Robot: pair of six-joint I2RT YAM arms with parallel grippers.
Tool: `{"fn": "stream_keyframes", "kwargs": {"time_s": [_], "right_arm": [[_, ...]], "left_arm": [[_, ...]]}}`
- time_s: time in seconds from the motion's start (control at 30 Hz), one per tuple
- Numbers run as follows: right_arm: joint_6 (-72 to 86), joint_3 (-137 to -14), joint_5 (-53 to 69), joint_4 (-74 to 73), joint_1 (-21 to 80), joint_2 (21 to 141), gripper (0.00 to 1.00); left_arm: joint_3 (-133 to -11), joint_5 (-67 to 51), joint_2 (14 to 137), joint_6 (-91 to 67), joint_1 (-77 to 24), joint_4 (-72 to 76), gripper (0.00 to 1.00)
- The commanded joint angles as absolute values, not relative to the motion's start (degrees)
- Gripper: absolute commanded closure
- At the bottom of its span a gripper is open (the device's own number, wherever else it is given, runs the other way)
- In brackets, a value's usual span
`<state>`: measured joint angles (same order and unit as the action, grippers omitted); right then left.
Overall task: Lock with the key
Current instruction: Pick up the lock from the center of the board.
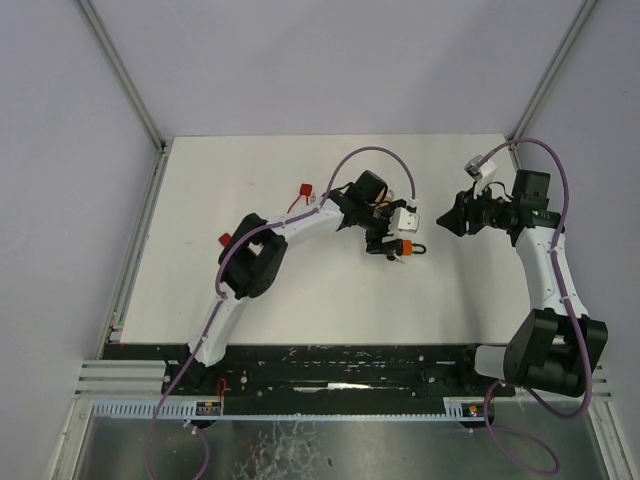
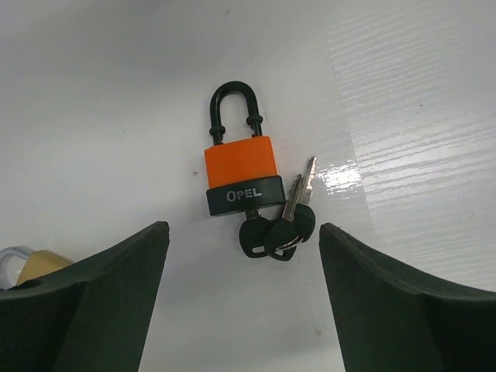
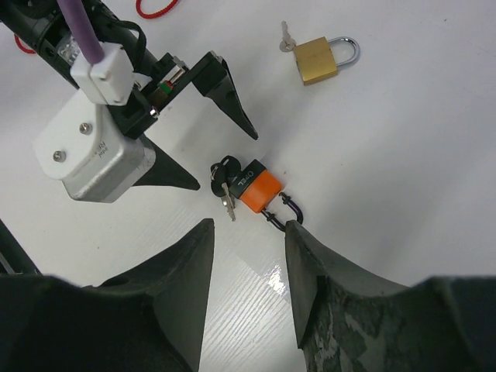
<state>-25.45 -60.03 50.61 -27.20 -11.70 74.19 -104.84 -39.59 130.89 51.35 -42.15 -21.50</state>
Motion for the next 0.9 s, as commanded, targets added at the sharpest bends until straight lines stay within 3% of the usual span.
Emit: {"fn": "stream_keyframes", "kwargs": {"time_s": [0.0, 0.2, 0.67, 0.87], "right_arm": [[-24.5, -59.4, 52.3, -24.2, -12.3, 72.7, 0.51], [-24.4, -59.1, 53.3, -24.6, -12.9, 73.9, 0.51], [-24.2, -59.1, 54.3, -24.8, -13.5, 74.4, 0.51], [-24.3, -59.2, 54.5, -25.1, -13.7, 74.5, 0.51]], "left_arm": [[-108.3, -36.2, 131.9, 48.8, -44.1, -23.5, 0.23], [-108.8, -25.7, 134.3, 46.8, -47.4, -22.8, 0.21], [-115.7, -26.2, 138.9, 39.9, -46.6, -23.9, 0.22], [-119.2, -26.8, 141.3, 40.9, -46.3, -27.6, 0.30]]}}
